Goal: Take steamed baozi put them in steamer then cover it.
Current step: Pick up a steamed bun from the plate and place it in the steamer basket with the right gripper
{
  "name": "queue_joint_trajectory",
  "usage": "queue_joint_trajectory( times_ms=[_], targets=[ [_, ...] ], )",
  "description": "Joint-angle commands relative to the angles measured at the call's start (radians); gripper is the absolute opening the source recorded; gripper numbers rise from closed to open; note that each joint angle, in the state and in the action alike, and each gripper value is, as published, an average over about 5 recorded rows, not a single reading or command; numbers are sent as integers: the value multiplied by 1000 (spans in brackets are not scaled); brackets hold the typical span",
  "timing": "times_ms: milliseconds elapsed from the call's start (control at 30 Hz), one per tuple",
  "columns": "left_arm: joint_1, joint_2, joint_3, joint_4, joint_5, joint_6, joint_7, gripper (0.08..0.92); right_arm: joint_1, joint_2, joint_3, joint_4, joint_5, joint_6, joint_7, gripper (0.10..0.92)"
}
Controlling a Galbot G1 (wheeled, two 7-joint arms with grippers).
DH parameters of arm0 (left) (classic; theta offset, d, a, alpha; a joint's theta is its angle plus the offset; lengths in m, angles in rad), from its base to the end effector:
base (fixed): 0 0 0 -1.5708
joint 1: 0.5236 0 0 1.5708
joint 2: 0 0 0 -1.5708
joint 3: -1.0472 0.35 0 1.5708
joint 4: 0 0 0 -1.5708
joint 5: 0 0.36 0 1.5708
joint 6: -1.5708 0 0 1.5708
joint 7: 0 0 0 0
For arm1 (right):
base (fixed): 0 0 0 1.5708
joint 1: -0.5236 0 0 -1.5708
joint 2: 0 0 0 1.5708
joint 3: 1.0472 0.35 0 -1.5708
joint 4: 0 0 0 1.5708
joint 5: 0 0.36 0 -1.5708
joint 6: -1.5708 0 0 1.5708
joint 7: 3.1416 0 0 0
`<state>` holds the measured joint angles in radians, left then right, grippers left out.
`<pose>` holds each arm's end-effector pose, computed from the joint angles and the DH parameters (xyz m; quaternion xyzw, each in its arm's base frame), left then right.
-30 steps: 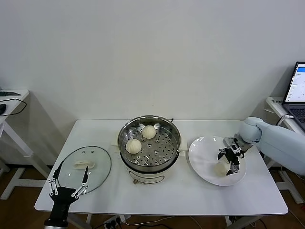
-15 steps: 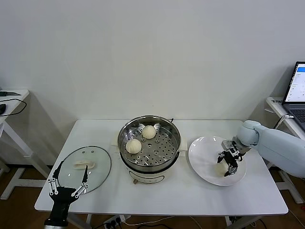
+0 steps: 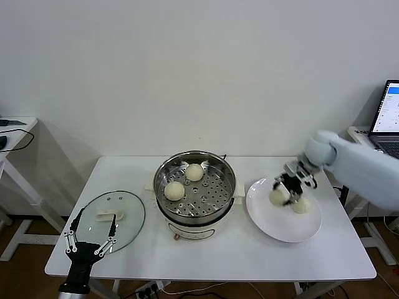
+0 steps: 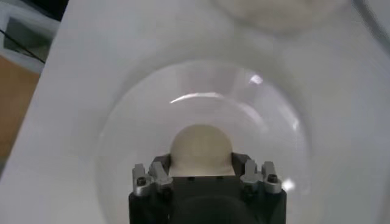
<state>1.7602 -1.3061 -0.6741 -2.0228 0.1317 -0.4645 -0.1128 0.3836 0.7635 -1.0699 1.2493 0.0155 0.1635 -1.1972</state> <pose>0.1288 0.0973 -0.3406 0.0122 0.9726 0.1988 0.1198 0.5607 -0.0989 -0.0868 0.6075 -0.4200 0.6294 0.2417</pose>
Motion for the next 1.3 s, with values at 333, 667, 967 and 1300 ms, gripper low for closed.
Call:
queue_joint_trajectory(
  times_ms=[333,667,967,1300],
  targets=[
    [8,6,7,-9,0,-2,0,823,361,340,-150,220,-13,287,-28,684],
    [14,8,-1,-11,-1,-7,-3,823,265,436,-227,231,-136,411,-12,695],
    [15,7,-2,-13,-2,-8,-5,823,171,454,-235,186,-232,493,9,703],
    [15,3,-8,-10,-4,-12,-7,823,113,493,-210,153,-295,556,23,714]
  ],
)
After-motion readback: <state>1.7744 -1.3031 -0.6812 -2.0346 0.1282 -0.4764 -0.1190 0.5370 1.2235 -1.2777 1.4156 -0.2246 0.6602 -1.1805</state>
